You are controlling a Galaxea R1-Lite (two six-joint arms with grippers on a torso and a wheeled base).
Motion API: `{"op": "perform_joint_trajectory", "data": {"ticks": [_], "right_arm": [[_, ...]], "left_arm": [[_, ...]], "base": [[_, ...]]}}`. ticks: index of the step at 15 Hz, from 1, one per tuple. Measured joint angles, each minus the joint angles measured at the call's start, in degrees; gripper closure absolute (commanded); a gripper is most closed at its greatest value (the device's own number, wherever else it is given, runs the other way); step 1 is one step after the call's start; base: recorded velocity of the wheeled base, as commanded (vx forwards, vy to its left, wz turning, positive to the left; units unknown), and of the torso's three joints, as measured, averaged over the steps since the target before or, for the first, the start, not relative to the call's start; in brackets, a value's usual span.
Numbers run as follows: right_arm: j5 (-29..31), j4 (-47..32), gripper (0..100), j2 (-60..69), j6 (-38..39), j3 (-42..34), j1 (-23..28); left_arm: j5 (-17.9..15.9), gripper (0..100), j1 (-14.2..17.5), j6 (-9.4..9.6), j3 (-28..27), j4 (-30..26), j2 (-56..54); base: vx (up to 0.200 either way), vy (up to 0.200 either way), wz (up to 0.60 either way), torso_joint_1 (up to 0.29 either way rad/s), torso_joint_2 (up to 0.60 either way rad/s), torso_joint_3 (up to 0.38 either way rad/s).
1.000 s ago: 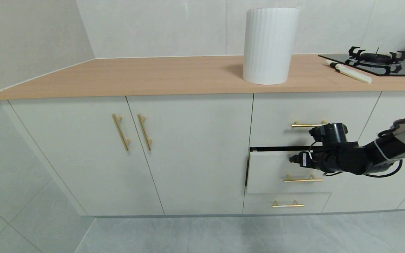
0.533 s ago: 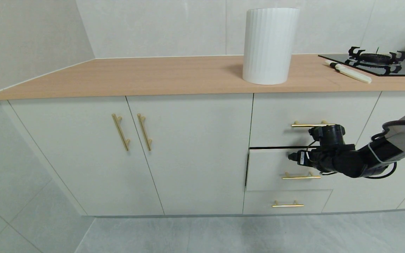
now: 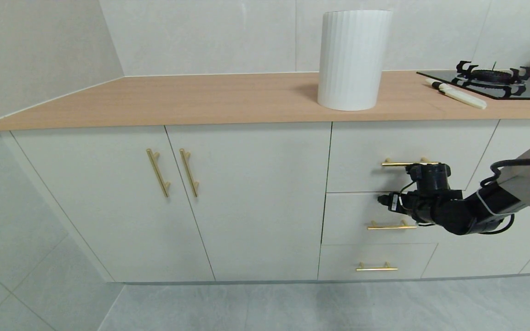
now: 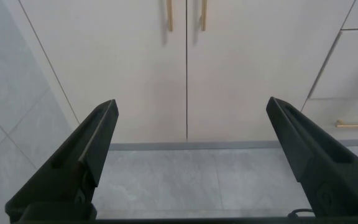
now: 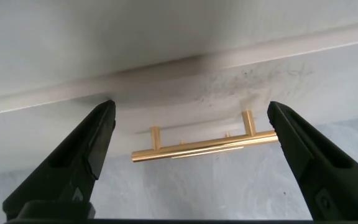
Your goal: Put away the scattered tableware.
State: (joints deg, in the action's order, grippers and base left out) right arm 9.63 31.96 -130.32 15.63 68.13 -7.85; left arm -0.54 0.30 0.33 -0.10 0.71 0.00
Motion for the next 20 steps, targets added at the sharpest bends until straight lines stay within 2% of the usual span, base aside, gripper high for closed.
{"op": "perform_joint_trajectory", "data": {"ticks": [7, 10, 13, 17, 20], "right_arm": [[0.79, 0.33, 0, 0.22, 0.73, 0.11, -0.06], [0.82, 0.38, 0, 6.56, 0.71, -4.61, -0.35], [1.94, 0.35, 0, 18.93, 0.62, -13.09, -1.18], [7.58, 0.06, 0, 41.86, -0.33, -26.77, -3.64], [14.68, -1.72, 0, 59.4, -6.94, -34.62, -4.46]], "left_arm": [[0.0, 0, 0.02, 0.0, 0.0, 0.05, 0.0], [0.02, 0, 0.02, 0.0, 0.0, 0.05, 0.0], [0.0, 0, 0.02, 0.0, 0.02, 0.05, 0.0], [0.02, 0, 0.02, 0.0, 0.02, 0.0, 0.0], [0.0, 0, 0.02, 0.0, 0.02, 0.02, 0.0]], "base": [[0.0, 0.0, 0.0, 0.0, 0.0, 0.0], [0.0, 0.0, 0.0, 0.0, 0.0, 0.0], [0.0, 0.0, 0.0, 0.0, 0.0, 0.0], [0.0, 0.0, 0.0, 0.0, 0.0, 0.0], [0.0, 0.0, 0.0, 0.0, 0.0, 0.0]]}}
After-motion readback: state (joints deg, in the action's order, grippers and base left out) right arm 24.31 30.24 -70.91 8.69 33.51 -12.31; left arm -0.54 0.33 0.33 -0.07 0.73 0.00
